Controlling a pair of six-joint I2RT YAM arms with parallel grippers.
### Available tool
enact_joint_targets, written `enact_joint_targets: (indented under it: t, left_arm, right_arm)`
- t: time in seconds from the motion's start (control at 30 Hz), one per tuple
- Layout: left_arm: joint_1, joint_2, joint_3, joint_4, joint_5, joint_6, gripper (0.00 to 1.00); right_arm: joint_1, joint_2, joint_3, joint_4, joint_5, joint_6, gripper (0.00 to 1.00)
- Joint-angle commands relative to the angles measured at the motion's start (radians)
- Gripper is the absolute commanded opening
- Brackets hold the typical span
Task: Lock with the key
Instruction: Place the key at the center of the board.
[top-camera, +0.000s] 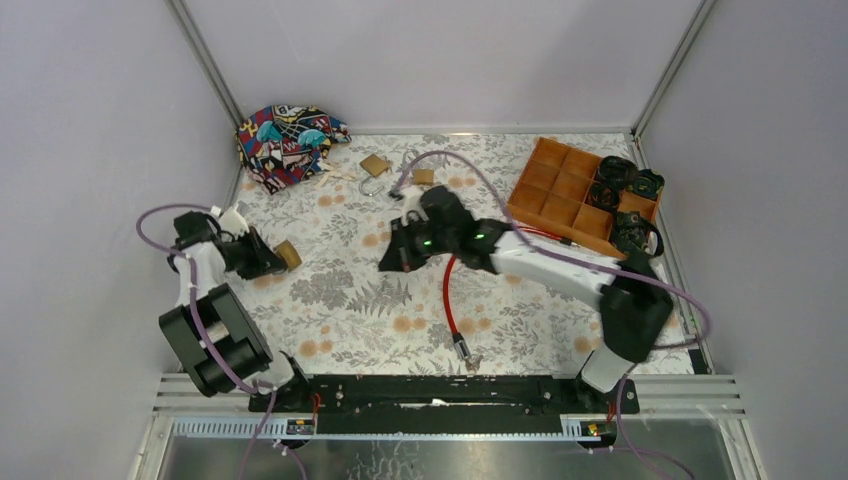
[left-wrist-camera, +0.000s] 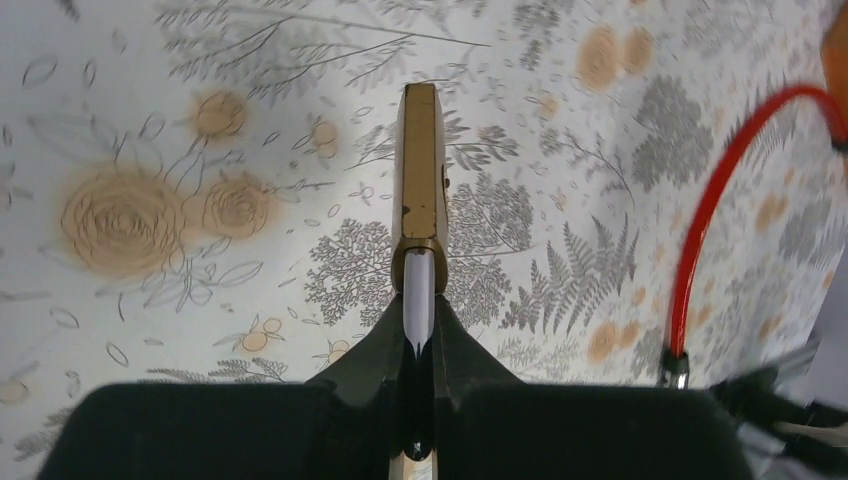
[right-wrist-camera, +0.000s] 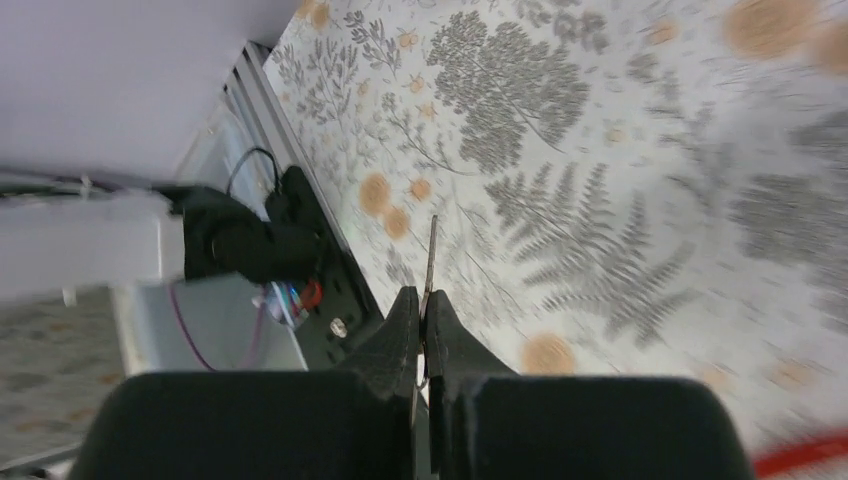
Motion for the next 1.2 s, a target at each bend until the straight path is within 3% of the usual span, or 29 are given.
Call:
enact_joint_targets:
  t: [0.0, 0.17, 0.4, 0.5, 0.57, 0.7, 0.8, 0.83, 0.87, 0.97, 1.07, 1.1, 1.13, 1.17]
  left_arm:
    - [0.027, -0.062, -0.086, 0.250, -0.073, -0.329, 0.00]
    - [0.093, 0.028, -0.127, 0.314, -0.085, -0.490, 0.00]
    - [0.139, 0.068, -0.221, 0.332, -0.235, -0.597, 0.00]
    - [0.140, 0.066, -0.248, 0.314, -0.295, -0.625, 0.00]
    - [0.142, 0.062, -0.264, 0.302, -0.336, -0.648, 0.09]
    - [0.142, 0.050, -0.266, 0.274, -0.437, -0.668, 0.41]
    - [0.141, 0.031, -0.252, 0.246, -0.512, -0.679, 0.60]
    - [0.142, 0.019, -0.253, 0.240, -0.532, -0.684, 0.66]
    - [0.141, 0.004, -0.255, 0.238, -0.549, -0.689, 0.70]
    - [0.141, -0.050, -0.259, 0.229, -0.585, -0.701, 0.83]
    - [0.141, -0.122, -0.233, 0.222, -0.606, -0.692, 0.88]
    - [0.140, -0.136, -0.209, 0.212, -0.606, -0.685, 0.89]
    - [0.139, -0.138, -0.182, 0.197, -0.595, -0.674, 0.91]
    - [0.135, -0.136, -0.153, 0.190, -0.577, -0.655, 0.92]
  right_arm:
    - [0.106, 0.298, 0.189, 0.216, 0.011, 0.383, 0.00]
    - [0.144, 0.596, 0.387, 0.258, -0.052, 0.639, 0.00]
    - [0.147, 0.779, 0.403, 0.333, -0.033, 0.877, 0.00]
    - [0.147, 0.807, 0.412, 0.285, -0.003, 0.871, 0.00]
    - [0.147, 0.815, 0.417, 0.243, 0.020, 0.853, 0.00]
    - [0.147, 0.806, 0.407, 0.196, 0.058, 0.847, 0.03]
    - [0.147, 0.783, 0.408, 0.150, 0.095, 0.828, 0.26]
    - [0.147, 0.776, 0.409, 0.136, 0.106, 0.813, 0.40]
    - [0.147, 0.767, 0.413, 0.122, 0.116, 0.795, 0.47]
    - [0.146, 0.728, 0.453, 0.039, 0.160, 0.716, 0.58]
    - [0.145, 0.664, 0.517, -0.085, 0.246, 0.576, 0.64]
    - [0.143, 0.640, 0.537, -0.123, 0.283, 0.520, 0.74]
    - [0.139, 0.615, 0.557, -0.165, 0.315, 0.469, 0.94]
    - [0.132, 0.590, 0.572, -0.198, 0.341, 0.416, 0.99]
